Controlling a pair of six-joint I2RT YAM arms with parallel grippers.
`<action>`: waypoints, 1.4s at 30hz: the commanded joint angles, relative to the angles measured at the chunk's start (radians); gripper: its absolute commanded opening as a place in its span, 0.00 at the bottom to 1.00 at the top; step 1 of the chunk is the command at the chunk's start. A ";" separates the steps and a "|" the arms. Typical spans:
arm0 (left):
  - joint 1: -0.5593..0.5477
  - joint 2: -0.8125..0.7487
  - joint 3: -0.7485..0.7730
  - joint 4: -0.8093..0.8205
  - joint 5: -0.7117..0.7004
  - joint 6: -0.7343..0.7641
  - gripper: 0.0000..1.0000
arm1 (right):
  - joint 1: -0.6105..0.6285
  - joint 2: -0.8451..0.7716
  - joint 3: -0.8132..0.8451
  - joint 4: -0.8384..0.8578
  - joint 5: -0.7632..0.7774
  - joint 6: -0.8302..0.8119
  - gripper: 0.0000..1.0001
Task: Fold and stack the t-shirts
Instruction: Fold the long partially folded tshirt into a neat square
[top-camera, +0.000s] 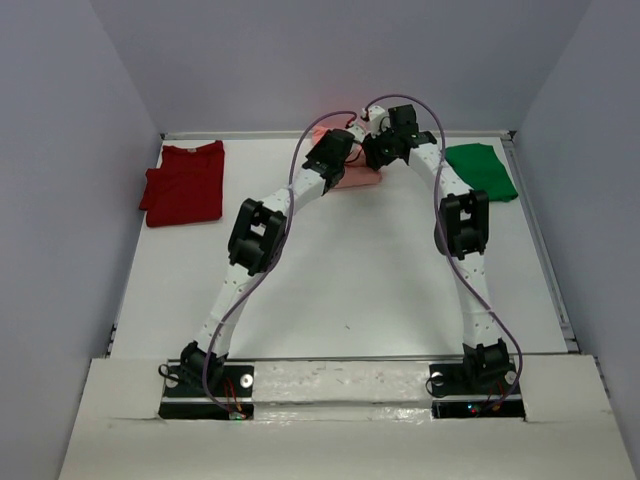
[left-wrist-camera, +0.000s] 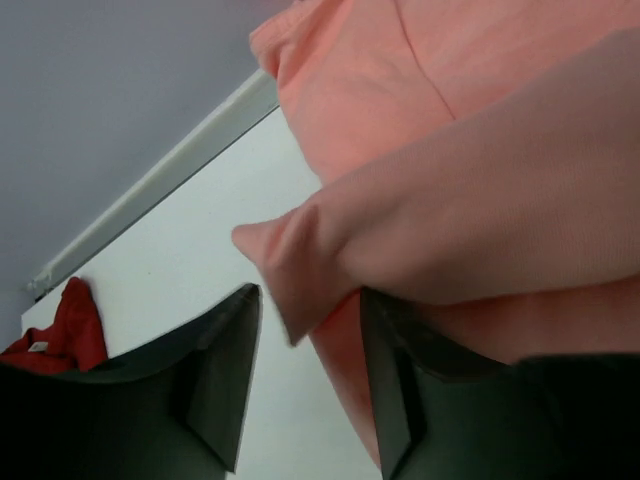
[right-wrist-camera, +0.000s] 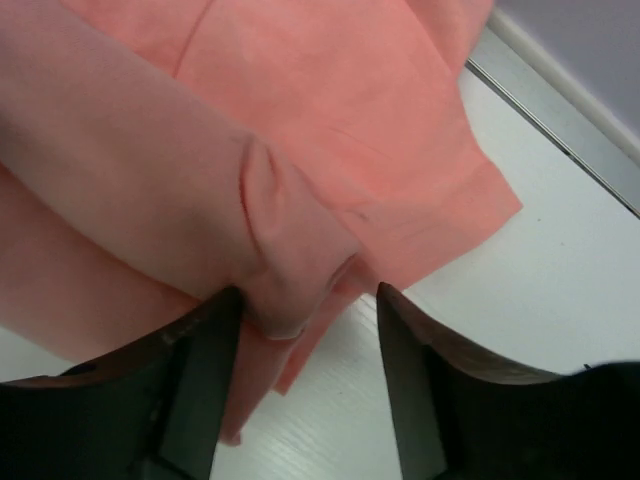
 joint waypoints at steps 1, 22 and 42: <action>-0.008 0.024 0.053 0.027 -0.066 0.030 0.66 | -0.003 0.015 0.046 0.052 0.059 -0.019 0.80; -0.018 -0.058 0.026 0.036 -0.183 0.073 0.99 | 0.006 -0.175 -0.034 0.018 0.056 -0.060 1.00; 0.126 -0.448 -0.154 -0.351 -0.101 -0.137 0.99 | 0.024 -0.421 -0.150 -0.244 -0.153 -0.039 1.00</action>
